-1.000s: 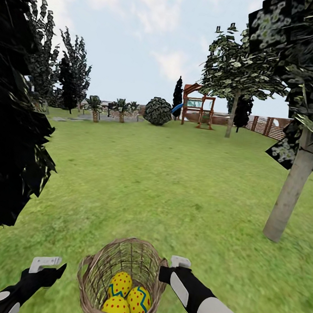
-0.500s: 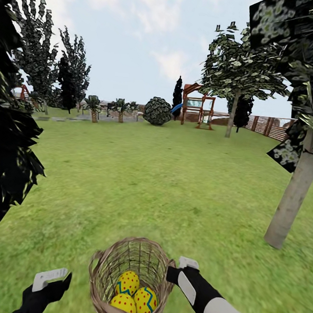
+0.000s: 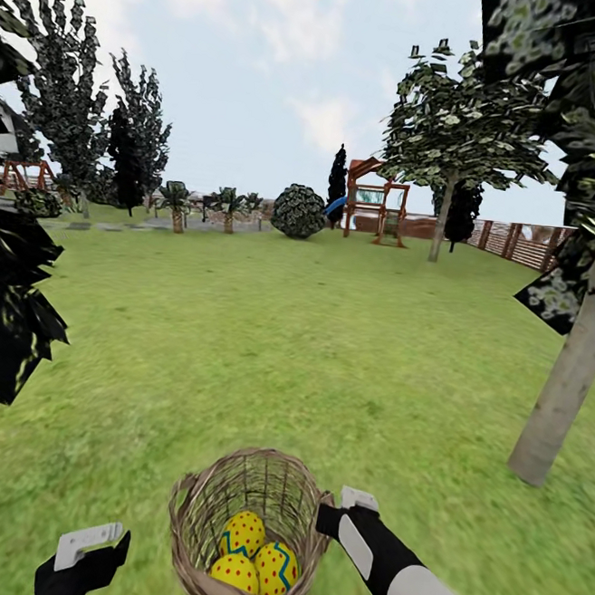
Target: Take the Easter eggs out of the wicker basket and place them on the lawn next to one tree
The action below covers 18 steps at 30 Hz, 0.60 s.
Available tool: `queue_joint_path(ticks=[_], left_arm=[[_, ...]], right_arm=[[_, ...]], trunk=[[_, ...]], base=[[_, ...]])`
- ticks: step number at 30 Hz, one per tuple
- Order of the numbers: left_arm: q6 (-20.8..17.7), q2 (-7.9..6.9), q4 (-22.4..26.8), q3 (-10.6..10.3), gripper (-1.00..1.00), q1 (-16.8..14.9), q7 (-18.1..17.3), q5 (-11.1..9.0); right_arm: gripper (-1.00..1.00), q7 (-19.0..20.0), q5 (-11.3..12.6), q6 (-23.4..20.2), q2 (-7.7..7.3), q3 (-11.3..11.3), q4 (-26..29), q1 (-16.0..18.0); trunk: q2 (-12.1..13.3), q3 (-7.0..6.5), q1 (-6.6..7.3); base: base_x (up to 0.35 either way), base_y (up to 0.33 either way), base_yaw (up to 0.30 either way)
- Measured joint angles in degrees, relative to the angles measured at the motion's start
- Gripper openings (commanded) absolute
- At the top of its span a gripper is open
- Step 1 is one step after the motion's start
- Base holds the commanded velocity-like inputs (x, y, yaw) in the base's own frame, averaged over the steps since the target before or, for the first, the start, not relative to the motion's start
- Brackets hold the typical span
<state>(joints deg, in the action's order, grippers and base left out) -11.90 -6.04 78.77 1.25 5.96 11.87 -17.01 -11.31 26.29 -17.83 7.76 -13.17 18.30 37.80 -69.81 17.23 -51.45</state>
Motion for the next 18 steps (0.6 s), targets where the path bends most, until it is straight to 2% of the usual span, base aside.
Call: queue_joint_path(ticks=[9,18], left_arm=[[-0.01,0.00,-0.78,0.03,1.00,0.01,0.05,0.17],[0.01,0.00,-0.86,-0.04,1.00,0.01,0.05,0.28]], right_arm=[[-1.00,0.07,-0.06,0.20,0.00,0.04,0.42,-0.04],[-1.00,0.06,-0.04,0.20,0.00,0.00,0.44,-0.05]], trunk=[[0.00,0.00,0.00],[0.00,0.00,0.00]], base=[[0.313,-0.014,0.000],[0.325,-0.125,-0.009]])
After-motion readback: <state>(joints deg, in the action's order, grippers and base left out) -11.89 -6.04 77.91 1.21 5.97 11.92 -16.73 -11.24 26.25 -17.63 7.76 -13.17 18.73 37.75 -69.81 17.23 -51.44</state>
